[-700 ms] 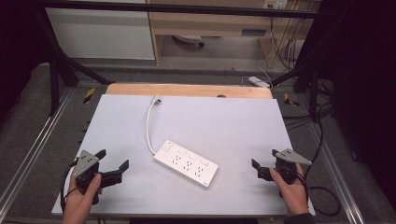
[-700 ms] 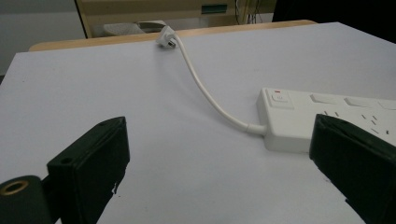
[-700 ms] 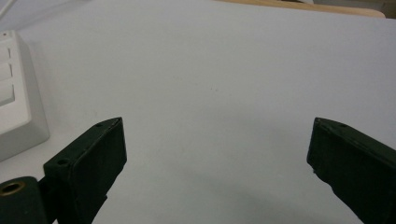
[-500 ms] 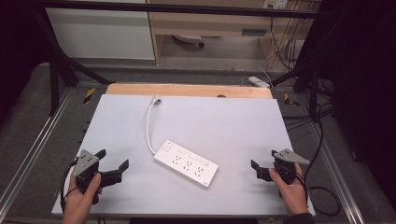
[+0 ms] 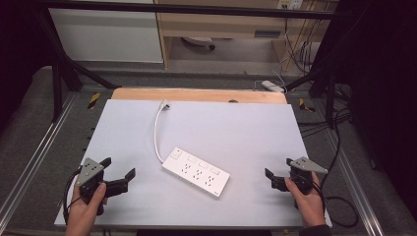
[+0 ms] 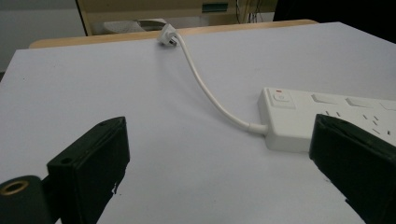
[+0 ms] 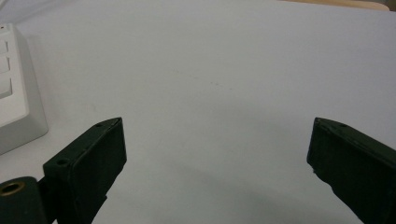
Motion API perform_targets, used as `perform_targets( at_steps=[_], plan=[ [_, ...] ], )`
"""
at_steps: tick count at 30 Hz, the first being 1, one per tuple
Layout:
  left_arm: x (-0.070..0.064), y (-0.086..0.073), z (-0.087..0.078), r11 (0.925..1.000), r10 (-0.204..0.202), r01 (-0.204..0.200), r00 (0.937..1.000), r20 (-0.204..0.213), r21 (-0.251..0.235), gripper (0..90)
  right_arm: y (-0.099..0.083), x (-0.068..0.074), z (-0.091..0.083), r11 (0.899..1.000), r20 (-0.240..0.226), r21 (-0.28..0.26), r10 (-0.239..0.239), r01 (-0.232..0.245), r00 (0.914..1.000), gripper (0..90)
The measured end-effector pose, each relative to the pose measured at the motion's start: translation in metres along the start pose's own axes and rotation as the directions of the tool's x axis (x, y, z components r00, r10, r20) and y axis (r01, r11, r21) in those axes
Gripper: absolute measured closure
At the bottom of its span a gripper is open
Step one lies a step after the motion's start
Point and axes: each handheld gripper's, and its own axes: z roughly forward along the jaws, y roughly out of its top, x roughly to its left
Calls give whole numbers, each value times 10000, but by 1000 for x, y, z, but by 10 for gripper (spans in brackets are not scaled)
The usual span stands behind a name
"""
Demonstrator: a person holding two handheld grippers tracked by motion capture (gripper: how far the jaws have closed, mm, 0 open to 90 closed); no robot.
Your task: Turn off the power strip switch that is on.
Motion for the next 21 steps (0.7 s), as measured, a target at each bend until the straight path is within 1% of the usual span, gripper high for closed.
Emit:
perform_targets(
  at_steps=[4, 5, 6, 7, 8, 9, 11, 12, 13, 14, 17, 18, 20, 21],
  plan=[
    [0, 0, 0, 10000, 17, -17, 10000, -2, 6, 50, 1, 0, -2, 9998, -15, -187, -16, 16, 10000, 55],
    [0, 0, 0, 10000, 20, -20, 10000, -1, 5, 50, 2, 0, -4, 9993, -47, -367, 1, -3, 10000, 55],
    [0, 0, 0, 10000, 25, -25, 10000, 4, 1, 50, 3, 0, -5, 9990, -36, -450, -82, 80, 10000, 57],
    [0, 0, 0, 10000, 25, -25, 10000, 4, 1, 50, 4, 0, -5, 9984, -38, -559, -72, 70, 10000, 57],
    [0, 0, 0, 10000, 23, -23, 10000, 2, 1, 50, 4, 0, -5, 9984, -38, -559, -72, 70, 10000, 57],
    [0, 0, 0, 10000, 13, -13, 10000, 8, 2, 50, 5, 1, -7, 9973, -38, -737, -78, 75, 10000, 57],
    [0, 0, 0, 10000, 22, -22, 10000, 12, 4, 50, 6, 1, -8, 9966, -47, -817, -64, 60, 10000, 57],
    [0, 0, 0, 10000, 22, -22, 10000, 13, 2, 50, 7, 1, -9, 9953, -61, -971, -34, 28, 10000, 54],
    [0, 0, 0, 10000, 24, -24, 10000, 16, 0, 50, 7, 1, -9, 9953, -61, -971, -34, 28, 10000, 54],
    [0, 0, 0, 10000, 26, -26, 10000, 19, 1, 50, 9, 2, -10, 9938, -119, -1110, 18, -31, 9999, 50],
    [0, 0, 0, 10000, 28, -28, 10000, 22, 8, 50, 12, 3, -12, 9925, -177, -1214, 98, -119, 9998, 42],
    [0, 0, 0, 10000, 30, -30, 10000, 23, 13, 50, 14, 5, -13, 9905, -285, -1370, 113, -151, 9995, 31],
    [0, 0, 0, 10000, 20, -20, 10000, 15, 15, 50, 16, 6, -14, 9894, -322, -1435, 179, -224, 9993, 29],
    [0, 0, 0, 10000, 27, -27, 10000, 18, 21, 50, 17, 7, -15, 9891, -316, -1431, 312, -354, 9990, 29]
  ],
)
